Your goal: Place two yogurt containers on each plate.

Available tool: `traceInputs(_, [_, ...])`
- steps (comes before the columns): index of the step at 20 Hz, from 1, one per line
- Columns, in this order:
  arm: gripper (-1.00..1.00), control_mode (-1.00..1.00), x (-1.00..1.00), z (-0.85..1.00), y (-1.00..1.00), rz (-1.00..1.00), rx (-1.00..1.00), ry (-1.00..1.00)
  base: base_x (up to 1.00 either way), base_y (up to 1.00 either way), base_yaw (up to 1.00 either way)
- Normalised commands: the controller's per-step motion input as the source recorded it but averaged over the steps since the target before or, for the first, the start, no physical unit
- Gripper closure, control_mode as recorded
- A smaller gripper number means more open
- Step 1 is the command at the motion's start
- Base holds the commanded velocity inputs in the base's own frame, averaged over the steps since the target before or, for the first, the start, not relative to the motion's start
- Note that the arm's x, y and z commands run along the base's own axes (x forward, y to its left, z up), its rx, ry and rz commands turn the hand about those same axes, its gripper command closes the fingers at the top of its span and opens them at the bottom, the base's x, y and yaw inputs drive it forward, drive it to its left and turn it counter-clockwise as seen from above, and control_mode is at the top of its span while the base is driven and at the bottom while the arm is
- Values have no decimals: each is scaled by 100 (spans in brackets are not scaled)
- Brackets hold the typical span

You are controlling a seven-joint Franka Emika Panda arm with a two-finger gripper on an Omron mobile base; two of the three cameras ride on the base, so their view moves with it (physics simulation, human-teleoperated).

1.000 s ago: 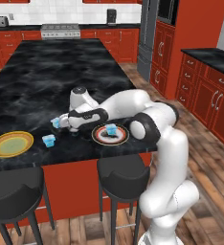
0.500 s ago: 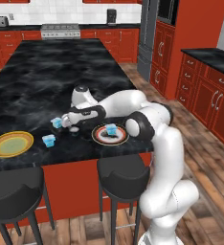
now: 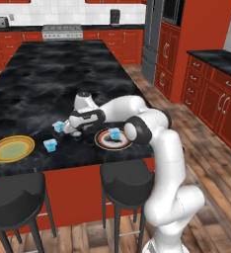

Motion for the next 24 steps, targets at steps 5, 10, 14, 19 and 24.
traceInputs(5, [-100,-100,22,-15,28,0,-1,9,0,0,0])
traceInputs(10, [-100,-100,6,-7,0,0,-1,3,0,0,0])
traceInputs(14, [-100,-100,0,0,-4,0,0,0,0,0,0])
traceInputs(19, [-100,-100,0,-11,-30,0,0,1,0,0,0])
traceInputs(24, [-100,-100,0,-34,-2,0,0,9,0,0,0])
